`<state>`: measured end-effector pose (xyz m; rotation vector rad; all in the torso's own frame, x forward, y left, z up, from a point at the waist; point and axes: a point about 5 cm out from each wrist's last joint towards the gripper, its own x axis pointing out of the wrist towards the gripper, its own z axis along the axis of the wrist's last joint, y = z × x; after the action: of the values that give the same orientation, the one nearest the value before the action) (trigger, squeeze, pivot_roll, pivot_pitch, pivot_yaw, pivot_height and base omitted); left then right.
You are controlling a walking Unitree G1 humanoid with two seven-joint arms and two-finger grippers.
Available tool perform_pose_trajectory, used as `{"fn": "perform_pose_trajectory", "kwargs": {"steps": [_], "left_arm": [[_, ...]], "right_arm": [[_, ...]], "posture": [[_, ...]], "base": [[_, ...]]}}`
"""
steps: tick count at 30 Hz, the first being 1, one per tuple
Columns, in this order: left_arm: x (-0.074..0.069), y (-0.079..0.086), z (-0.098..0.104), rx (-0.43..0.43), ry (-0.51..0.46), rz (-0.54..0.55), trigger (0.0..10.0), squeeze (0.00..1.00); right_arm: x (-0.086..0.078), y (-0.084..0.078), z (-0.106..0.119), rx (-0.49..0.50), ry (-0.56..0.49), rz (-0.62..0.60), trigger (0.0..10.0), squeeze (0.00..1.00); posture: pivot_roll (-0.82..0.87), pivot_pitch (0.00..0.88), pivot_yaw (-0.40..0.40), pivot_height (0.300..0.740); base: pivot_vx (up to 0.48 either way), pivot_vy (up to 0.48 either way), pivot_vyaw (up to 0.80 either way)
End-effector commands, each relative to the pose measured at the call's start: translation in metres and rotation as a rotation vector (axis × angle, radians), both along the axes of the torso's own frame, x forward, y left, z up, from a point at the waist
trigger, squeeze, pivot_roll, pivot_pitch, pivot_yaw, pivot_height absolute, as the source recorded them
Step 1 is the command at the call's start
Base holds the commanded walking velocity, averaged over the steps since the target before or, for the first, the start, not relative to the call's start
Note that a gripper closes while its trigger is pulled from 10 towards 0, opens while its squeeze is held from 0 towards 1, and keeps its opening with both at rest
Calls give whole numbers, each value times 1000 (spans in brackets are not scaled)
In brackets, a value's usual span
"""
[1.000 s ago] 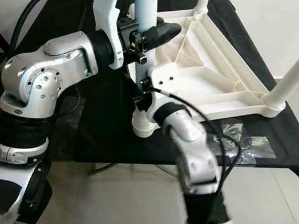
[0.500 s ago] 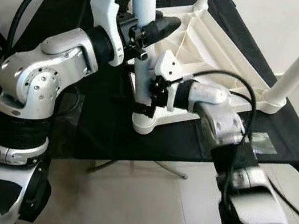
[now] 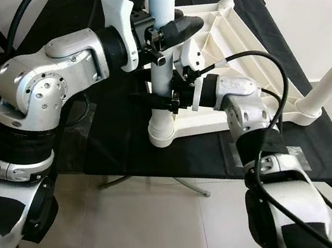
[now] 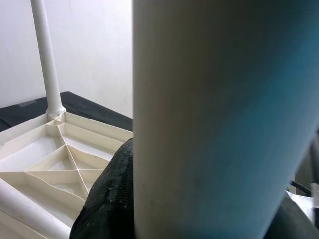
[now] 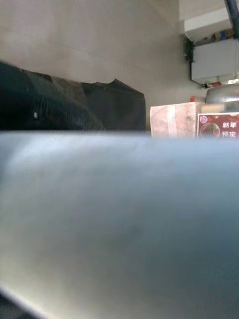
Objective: Building children table
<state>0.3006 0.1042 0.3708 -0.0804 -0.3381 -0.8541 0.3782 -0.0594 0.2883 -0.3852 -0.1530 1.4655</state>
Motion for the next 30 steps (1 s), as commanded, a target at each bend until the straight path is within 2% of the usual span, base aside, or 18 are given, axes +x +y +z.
{"fn": "perform_pose_trajectory", "kwargs": {"steps": [1,8,9,10,11,14,18,19,20,21,22,23,24,26,30], "left_arm": [[1,-2,-6,1,46,-36,0,0],[1,-3,-5,9,29,-36,0,0],[3,-1,-4,-1,14,-6,392,176],[4,1,-3,-5,11,17,5373,1000],[4,1,-3,4,3,22,10000,1000],[8,6,-2,-16,10,52,10000,1000],[10,9,-4,-27,31,74,10000,1000],[10,10,-5,-30,34,75,10000,1000],[10,10,-5,-27,34,74,10000,1000],[10,11,-5,-21,36,71,10000,0],[11,12,-4,-20,39,72,10000,0],[11,12,-4,-20,39,72,10000,0],[11,12,-4,-21,41,73,10000,0],[13,11,-5,-17,46,73,10000,0],[14,10,-6,-19,50,70,10000,0]], "right_arm": [[-1,3,0,-13,-12,32,0,0],[1,0,-5,-31,-48,-8,0,0],[4,-1,-7,-19,-69,-72,0,0],[6,-2,-7,-10,-77,-110,0,0],[7,-2,-8,10,-74,-142,0,0],[10,-5,-14,54,-69,-243,0,0],[6,-2,-36,75,-19,-382,0,0],[5,0,-42,89,11,-429,0,0],[4,3,-50,118,60,-543,0,0],[4,3,-62,159,116,-794,0,0],[-15,17,-82,165,175,-871,0,0],[-15,17,-82,165,175,-871,0,0],[-30,25,-93,176,214,-913,0,0],[-49,42,-100,207,229,-886,0,0],[-44,49,-94,215,213,-883,0,0]], "posture": [[62,245,62,740],[53,240,62,740],[46,237,63,740],[38,234,65,740],[38,234,65,740],[32,232,69,740],[26,212,56,740],[25,210,52,740],[26,209,48,740],[22,213,51,740],[18,213,55,740],[18,213,55,740],[20,211,58,740],[13,206,63,740],[9,197,62,740]], "base": [[0,0,0],[0,0,0],[0,0,0],[0,0,0],[0,0,0],[0,0,0],[0,0,0],[0,0,0],[0,0,0],[0,0,0],[0,0,0],[0,0,0],[0,0,0],[0,0,0],[0,0,0]]}}
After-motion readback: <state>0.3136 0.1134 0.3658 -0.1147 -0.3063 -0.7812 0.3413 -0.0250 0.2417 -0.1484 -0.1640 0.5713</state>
